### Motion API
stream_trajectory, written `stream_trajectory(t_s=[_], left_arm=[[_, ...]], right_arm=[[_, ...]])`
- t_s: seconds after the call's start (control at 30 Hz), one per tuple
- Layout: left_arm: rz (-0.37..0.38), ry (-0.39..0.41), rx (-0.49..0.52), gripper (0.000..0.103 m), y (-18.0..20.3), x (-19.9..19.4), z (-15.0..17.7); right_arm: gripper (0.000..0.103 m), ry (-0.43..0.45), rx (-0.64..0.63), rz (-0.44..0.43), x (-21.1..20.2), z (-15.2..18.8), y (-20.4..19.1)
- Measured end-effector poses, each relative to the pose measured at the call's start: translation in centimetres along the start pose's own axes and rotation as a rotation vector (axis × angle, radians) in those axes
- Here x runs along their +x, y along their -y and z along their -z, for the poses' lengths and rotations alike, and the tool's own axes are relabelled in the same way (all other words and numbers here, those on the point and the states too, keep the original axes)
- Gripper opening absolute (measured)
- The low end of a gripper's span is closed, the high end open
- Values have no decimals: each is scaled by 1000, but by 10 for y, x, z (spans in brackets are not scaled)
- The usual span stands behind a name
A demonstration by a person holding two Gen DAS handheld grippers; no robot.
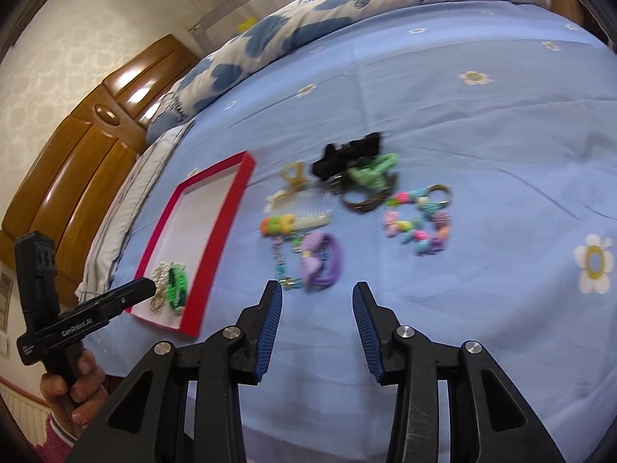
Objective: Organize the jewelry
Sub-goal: 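Grasp the purple bow clip with the left tool while the right tool grasps the beaded bracelet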
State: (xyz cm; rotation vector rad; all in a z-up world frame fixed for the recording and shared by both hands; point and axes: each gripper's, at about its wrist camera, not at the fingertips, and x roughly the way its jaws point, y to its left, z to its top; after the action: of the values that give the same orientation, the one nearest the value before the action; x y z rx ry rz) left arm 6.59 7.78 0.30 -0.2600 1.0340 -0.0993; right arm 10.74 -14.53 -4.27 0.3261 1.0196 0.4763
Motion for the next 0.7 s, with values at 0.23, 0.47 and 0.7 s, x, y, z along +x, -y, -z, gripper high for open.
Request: stream_trajectory(t_s=[0.23,0.47,0.7], left_arm=[[50,-27,47,38,38,19,-6],[110,-80,70,38,73,53,-15],[115,-124,85,38,96,88,-28]], right_arm=[[41,34,25,66,-7,-5,29],[41,35,26,127,10,-20,53],[38,11,28,143,32,-35,65]])
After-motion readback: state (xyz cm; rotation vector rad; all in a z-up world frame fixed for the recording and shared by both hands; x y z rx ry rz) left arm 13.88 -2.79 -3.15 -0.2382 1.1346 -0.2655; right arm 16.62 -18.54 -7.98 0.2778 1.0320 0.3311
